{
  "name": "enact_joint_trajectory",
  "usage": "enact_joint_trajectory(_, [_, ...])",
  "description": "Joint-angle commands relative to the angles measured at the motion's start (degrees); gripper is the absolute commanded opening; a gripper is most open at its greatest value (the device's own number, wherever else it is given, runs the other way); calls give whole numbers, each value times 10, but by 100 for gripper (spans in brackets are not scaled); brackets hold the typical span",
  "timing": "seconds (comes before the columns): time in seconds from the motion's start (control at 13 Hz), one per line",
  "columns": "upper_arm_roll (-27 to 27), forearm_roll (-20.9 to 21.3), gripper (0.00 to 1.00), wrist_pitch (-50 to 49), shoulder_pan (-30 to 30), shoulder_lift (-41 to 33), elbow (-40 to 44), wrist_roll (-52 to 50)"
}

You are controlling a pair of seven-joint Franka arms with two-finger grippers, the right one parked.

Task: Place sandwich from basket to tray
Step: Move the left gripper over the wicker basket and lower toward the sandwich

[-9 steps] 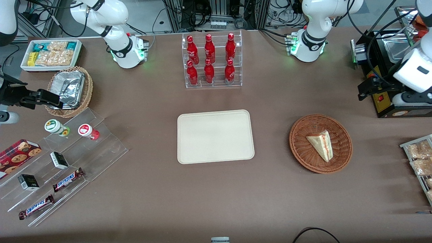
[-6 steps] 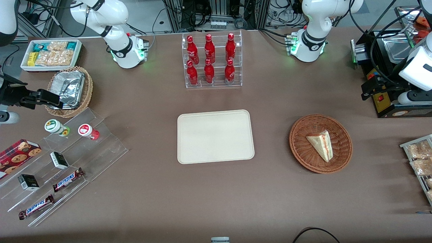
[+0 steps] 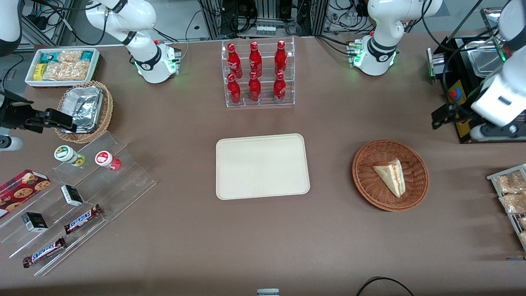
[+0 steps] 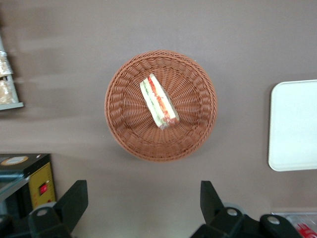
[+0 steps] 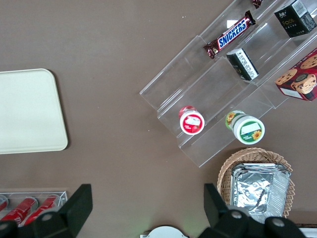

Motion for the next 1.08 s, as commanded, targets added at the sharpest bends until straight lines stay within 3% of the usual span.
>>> enact_joint_trajectory(0.0, [-4, 1, 100, 94, 9, -8, -90, -21])
enact_joint_trajectory(0.46, [-12, -6, 100, 379, 8, 13, -275, -230])
enact_joint_trajectory(0.62, [-12, -7, 100, 429, 7, 52, -285, -285])
enact_joint_trajectory(1.0, [-17, -7, 100, 482, 6, 122, -285, -312])
